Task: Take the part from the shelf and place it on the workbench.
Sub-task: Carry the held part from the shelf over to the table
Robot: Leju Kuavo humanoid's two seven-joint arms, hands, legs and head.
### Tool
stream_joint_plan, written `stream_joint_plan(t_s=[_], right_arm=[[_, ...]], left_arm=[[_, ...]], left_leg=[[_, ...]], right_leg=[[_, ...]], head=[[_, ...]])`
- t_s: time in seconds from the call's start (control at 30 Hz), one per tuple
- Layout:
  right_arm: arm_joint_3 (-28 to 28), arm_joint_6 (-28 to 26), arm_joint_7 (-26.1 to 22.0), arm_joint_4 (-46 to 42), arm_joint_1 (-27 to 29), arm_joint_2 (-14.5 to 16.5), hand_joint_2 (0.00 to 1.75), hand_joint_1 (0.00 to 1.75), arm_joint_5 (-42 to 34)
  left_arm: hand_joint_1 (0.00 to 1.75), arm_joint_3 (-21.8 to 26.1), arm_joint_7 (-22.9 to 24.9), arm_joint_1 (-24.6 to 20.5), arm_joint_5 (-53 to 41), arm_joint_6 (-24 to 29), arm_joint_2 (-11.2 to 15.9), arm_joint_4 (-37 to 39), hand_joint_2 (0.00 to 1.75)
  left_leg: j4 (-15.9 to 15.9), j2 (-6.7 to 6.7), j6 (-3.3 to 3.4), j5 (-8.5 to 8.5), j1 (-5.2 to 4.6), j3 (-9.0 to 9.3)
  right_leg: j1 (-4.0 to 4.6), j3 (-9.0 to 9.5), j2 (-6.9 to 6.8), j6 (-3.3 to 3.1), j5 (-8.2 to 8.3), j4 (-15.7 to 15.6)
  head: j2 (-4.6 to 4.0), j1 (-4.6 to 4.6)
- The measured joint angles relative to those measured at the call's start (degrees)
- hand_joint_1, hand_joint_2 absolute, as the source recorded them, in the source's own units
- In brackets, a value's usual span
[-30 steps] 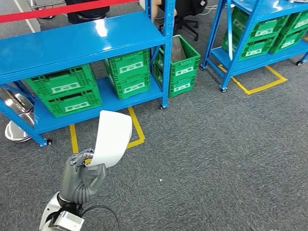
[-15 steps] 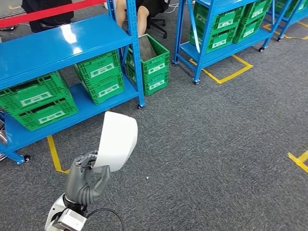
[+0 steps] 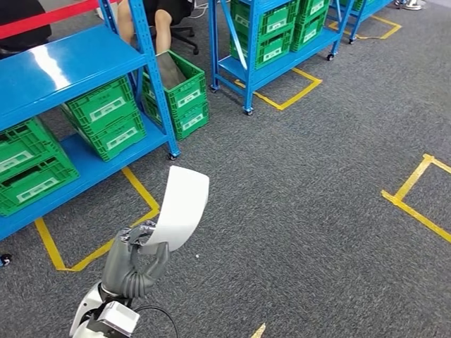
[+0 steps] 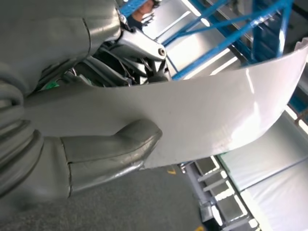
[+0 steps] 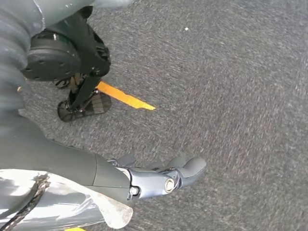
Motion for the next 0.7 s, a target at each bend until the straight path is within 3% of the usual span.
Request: stream_joint_plan(t_s=[0.07,0.13,0.2,0.27,0.3,0.33,0.37,0.43,0.5,0.57,0.63,0.7], right_arm=[[-0.37,0.02,-0.13,-0.12,0.2,0.32,1.75,0.0,0.08],[-0.61,0.16,-0.65,-0.28,0.21,0.59,1.75,0.0,0.49],[-0.74,0.67,-1.67,-0.48,-0.12,0.77,1.75,0.0,1.16],[-0.95,1.71,-3.26,-0.57,-0.63,0.88,1.75,0.0,2.22],[-1.1,2.3,-4.13,-0.6,-0.88,0.93,1.75,0.0,2.96],[-1.3,2.83,-4.9,-0.61,-1.12,0.97,1.75,0.0,3.74],[-1.51,3.26,-5.51,-0.62,-1.38,1.0,1.75,0.0,4.43],[-1.85,3.81,-6.14,-0.62,-1.93,1.06,1.75,0.0,5.27],[-2.0,4.03,-6.37,-0.63,-2.33,1.14,1.75,0.0,5.6],[-2.16,4.15,-6.45,-0.63,-2.42,1.25,1.75,0.0,5.7],[-2.51,4.26,-6.49,-0.57,-2.52,1.34,1.75,0.0,5.8],[-2.83,4.31,-6.47,-0.38,-2.96,1.36,1.75,0.0,5.92]], left_arm=[[1.75,-0.14,0.19,-0.11,-0.13,0.03,0.01,0.07,1.75],[1.75,-0.25,0.5,-0.2,-0.01,-0.09,0.02,0.1,1.75],[1.75,-0.26,0.8,-0.17,0.71,-0.6,0.08,0.19,1.75],[1.75,-0.24,0.71,-0.04,1.65,-1.25,0.16,0.4,1.75],[1.75,-0.21,0.45,0.02,1.82,-1.39,0.2,0.49,1.75],[1.75,-0.18,0.13,0.06,1.71,-1.36,0.22,0.54,1.75],[1.75,-0.14,-0.16,0.08,1.47,-1.24,0.24,0.55,1.75],[1.75,-0.05,-0.52,0.12,1.22,-1.08,0.31,0.55,1.75],[1.75,0.05,-0.7,0.12,1.16,-1.02,0.39,0.55,1.75],[1.75,0.11,-0.82,0.09,1.14,-0.97,0.41,0.55,1.75],[1.75,0.14,-0.91,0.1,1.13,-0.91,0.38,0.54,1.75],[1.75,0.21,-1.01,0.28,1.14,-0.84,0.38,0.54,1.75]], left_leg=[[0.07,0.61,-0.63,-0.04,0.08,0.06],[1.88,-1.62,-1.28,-1.85,0.35,-0.49],[8.23,-4.93,-1.57,-5.93,0.5,-2.86],[15.47,-6.01,-1.45,-8.93,0.49,-5.71],[16.7,-6.14,-1.31,-8.78,0.48,-6.15],[15.7,-6.3,-1.09,-7.51,0.48,-5.63],[12.57,-6.74,-0.78,-5.36,0.46,-4.19],[5.16,-9.13,-0.01,-1.61,0.48,-1.0],[1.44,-10.73,0.41,-0.76,0.41,0.35],[0.56,-9.85,0.56,-0.85,0.46,0.32],[-0.18,-8.43,0.87,-0.41,0.7,0.31],[-0.53,-6.8,1.14,-0.13,0.71,0.29]], right_leg=[[0.04,-0.4,1.17,-0.97,0.33,0.03],[-0.11,-0.49,2.19,-1.82,0.78,-0.14],[-0.11,-0.74,3.33,-2.5,1.24,-0.19],[0.11,-1.12,4.76,-2.83,1.53,-0.1],[0.24,-1.23,5.54,-2.87,1.63,-0.02],[0.35,-1.29,6.34,-2.87,1.69,0.06],[0.44,-1.28,7.12,-2.84,1.72,0.14],[0.53,-1.47,8.56,-2.66,1.79,0.4],[0.41,-2.24,9.76,-2.09,2.08,0.71],[0.23,-3.26,10.75,-1.26,2.5,0.82],[0.29,-4.47,9.17,-0.64,1.7,2.04],[0.33,-7.19,5.88,-0.16,-1.53,7.48]], head=[[0.0,-0.13],[0.0,-0.24],[0.0,-0.39],[0.0,-0.38],[0.0,-0.39],[0.0,-0.38],[0.0,-0.39],[0.0,-0.33],[0.0,-0.43],[0.0,-0.54],[0.0,-0.32],[0.0,-0.06]])
